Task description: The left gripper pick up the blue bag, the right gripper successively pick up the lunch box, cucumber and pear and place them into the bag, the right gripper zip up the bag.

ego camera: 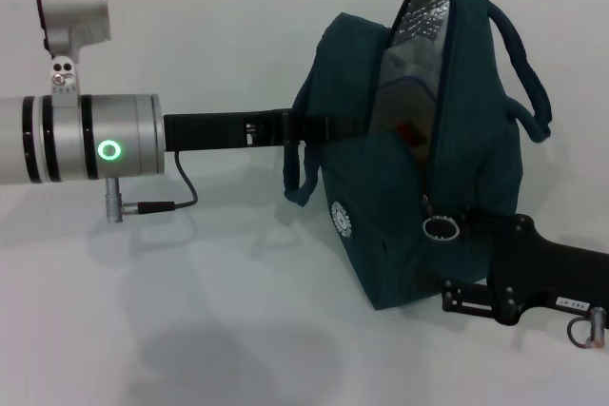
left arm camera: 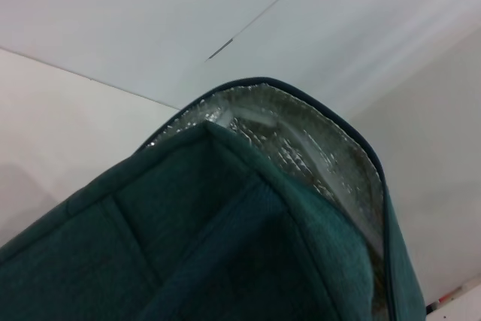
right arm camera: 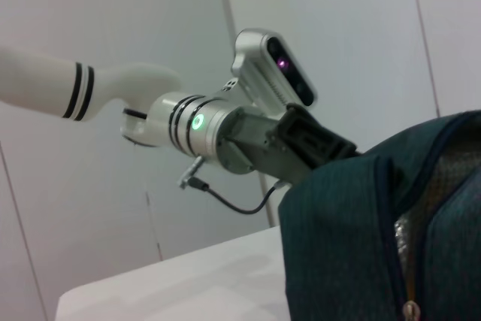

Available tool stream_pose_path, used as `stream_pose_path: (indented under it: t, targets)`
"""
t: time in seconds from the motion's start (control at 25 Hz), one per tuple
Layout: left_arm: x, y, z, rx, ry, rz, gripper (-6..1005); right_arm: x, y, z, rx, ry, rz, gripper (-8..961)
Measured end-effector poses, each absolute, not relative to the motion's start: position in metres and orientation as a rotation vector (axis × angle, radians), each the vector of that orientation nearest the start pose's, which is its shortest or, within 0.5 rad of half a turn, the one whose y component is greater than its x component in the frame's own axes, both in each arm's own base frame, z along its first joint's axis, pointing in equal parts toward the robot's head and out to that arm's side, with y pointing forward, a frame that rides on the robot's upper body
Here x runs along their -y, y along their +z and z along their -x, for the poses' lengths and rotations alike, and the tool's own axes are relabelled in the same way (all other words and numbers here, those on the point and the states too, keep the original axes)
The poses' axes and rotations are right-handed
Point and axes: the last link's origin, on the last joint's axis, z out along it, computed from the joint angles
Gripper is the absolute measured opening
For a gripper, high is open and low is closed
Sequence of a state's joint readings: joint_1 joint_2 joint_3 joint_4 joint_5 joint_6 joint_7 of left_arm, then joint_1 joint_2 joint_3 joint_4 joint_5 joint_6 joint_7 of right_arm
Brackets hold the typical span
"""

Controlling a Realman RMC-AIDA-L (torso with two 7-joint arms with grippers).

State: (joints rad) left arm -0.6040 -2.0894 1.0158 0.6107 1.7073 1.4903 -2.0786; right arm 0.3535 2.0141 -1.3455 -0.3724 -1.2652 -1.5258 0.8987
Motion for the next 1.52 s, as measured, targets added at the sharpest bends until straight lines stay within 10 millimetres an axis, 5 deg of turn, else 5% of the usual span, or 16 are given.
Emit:
stream_pose_path:
  t: [0.64,0.76,0.96,1.52]
  targets:
    - [-0.3430,-0.0359,0.1996,1.516,-0.931,2.681,57,-0.2587,-0.0417,-0.2842,-0.411,0.973,2.668,720]
    - [-0.3430,-0.0360,0.1996,1.516,-0.931,2.681,57,-0.2584,-0.0421,-0.2845,-0.414,0.971,2.671,526]
    - [-0.3428,-0.0362,0.1999,1.517,-0.930,2.681,57,-0.2581,-0.0419,-0.2851,-0.421,0.972,2.666,368]
    - [-0.3411,-0.0351,0.2033,1.525,-0.928,2.674,58,-0.2550,-0.0408,-0.2880,-0.435,0.974,2.658,266]
